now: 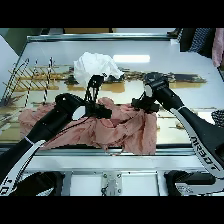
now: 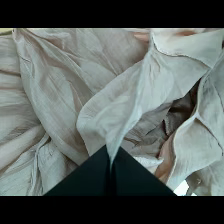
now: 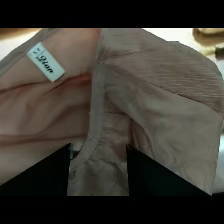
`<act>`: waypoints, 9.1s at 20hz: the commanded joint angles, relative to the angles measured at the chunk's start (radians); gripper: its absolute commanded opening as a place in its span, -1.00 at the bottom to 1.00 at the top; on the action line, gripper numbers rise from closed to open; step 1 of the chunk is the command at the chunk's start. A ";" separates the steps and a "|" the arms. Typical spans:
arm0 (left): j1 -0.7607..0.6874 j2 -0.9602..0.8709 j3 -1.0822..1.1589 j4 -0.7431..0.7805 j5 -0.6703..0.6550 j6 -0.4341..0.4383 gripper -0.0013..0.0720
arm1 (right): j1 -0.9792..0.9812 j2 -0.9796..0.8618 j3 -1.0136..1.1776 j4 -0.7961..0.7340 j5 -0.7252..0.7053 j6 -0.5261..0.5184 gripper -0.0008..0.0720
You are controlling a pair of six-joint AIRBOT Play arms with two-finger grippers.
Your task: Fold the clothes and pants, and hang the long-sleeved shirts on hangers.
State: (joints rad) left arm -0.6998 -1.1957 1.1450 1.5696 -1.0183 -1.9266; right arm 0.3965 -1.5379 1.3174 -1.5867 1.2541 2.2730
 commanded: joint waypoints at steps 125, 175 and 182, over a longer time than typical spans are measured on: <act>-0.068 -0.182 0.600 0.110 -0.037 0.005 -0.95 | -0.064 0.640 0.252 -0.365 0.260 -0.533 -0.95; 0.855 -0.426 0.375 0.046 0.017 0.352 0.76 | 0.110 0.406 0.215 -0.181 0.395 -0.312 -0.95; 0.835 -0.682 0.502 0.299 0.038 0.338 0.76 | 0.110 0.406 0.215 -0.181 0.395 -0.312 -0.95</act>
State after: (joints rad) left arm 0.1318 -1.7794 1.6009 1.7897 -0.9874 -1.5871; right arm 0.5068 -1.1313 1.5326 -1.7679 1.6489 1.9610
